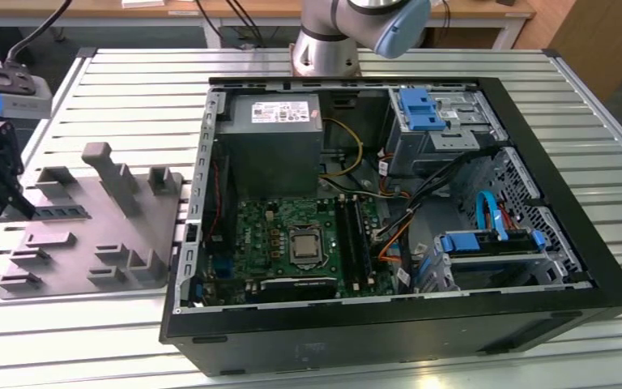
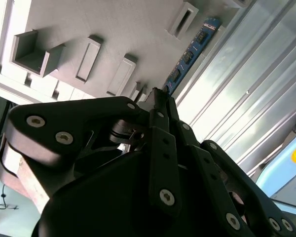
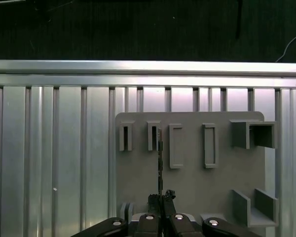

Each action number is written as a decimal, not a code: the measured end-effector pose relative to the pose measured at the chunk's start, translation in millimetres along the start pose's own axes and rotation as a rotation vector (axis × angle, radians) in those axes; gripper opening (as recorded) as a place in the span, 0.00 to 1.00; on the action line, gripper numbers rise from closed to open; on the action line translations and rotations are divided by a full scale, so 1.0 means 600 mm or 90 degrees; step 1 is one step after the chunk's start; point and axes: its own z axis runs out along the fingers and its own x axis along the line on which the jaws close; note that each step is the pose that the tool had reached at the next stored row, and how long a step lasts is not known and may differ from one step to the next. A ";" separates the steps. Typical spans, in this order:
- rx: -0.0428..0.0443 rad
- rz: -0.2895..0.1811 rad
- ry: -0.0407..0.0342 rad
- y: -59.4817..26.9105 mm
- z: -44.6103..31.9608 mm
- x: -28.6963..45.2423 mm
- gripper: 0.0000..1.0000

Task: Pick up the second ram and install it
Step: 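Pick up the second ram and move it above second insertion slot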

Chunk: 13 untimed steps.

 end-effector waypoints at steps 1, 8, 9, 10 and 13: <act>-0.0001 0.000 0.0000 0.000 -0.002 0.000 0.14; 0.0000 0.000 0.0000 0.000 -0.014 0.000 0.14; -0.0001 0.000 0.0001 0.000 -0.016 0.000 0.14; 0.0000 0.000 0.0000 0.000 -0.017 0.000 0.14; 0.0000 0.000 0.0000 0.000 -0.022 0.000 0.14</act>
